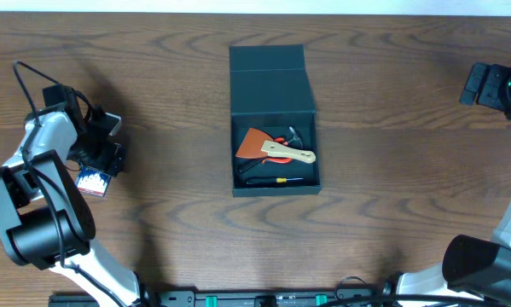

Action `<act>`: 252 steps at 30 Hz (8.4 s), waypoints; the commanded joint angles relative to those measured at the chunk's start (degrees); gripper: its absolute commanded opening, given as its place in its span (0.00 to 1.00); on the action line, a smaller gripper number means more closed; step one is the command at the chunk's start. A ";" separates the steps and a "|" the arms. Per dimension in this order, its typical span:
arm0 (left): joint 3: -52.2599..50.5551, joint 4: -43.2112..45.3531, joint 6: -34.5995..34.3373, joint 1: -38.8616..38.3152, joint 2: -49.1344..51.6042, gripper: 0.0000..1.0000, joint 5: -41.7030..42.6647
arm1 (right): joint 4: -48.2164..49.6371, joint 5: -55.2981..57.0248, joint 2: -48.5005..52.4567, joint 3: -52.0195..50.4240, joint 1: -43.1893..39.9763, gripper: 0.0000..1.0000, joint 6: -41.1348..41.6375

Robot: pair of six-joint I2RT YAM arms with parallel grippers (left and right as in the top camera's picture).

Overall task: Pack container
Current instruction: 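Move the left gripper to the clear screwdriver case and grasp it, then carry the screwdriver case into the box and release it, then move both grippers to the upright box lid edges, then push the lid down over the box with both grippers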

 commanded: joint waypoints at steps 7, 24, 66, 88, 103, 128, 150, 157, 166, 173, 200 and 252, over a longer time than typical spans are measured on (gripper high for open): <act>-0.17 0.61 -0.07 1.64 1.40 0.99 3.08 | 0.04 0.81 0.13 -0.28 -0.28 0.99 -1.22; -0.17 -1.53 -0.07 1.97 1.42 0.77 3.04 | -1.16 0.79 0.13 -0.28 -0.26 0.99 -1.22; 10.67 -16.26 -11.93 -24.87 -21.53 0.06 4.13 | -2.73 -4.04 0.13 -0.28 -0.26 0.99 -0.74; 14.97 -2.97 17.55 -59.30 -10.32 0.06 0.48 | -3.21 -6.99 0.13 -0.28 -0.26 0.99 -0.76; 14.97 -1.44 17.49 -56.04 2.38 0.06 2.99 | -3.19 -6.95 0.13 -0.28 -0.26 0.99 -0.76; 18.51 -7.69 -5.55 -52.52 -21.49 0.98 1.92 | -3.19 -11.13 0.13 -0.28 -0.26 0.99 -1.66; 18.43 -1.88 -32.87 -20.04 0.07 0.44 35.69 | 6.08 -35.28 24.70 -4.90 12.81 0.01 -3.54; 18.43 3.13 -35.85 -20.11 10.29 0.18 40.35 | 12.66 -35.52 32.09 -4.90 17.44 0.01 -1.16; 18.45 8.66 -36.37 -21.24 15.13 0.12 41.62 | 17.66 -40.13 39.06 -4.90 18.05 0.01 -1.14; 18.45 16.68 -40.92 -22.82 17.25 0.12 41.64 | 21.42 -48.13 41.88 -4.90 18.12 0.03 -1.18; 20.06 24.26 -43.67 -27.12 21.90 0.11 41.66 | 30.51 -55.17 42.03 -4.90 20.44 0.10 0.33; 27.89 13.20 -40.76 -28.46 11.26 0.06 48.37 | 10.45 -63.28 43.89 13.22 21.20 0.05 -12.44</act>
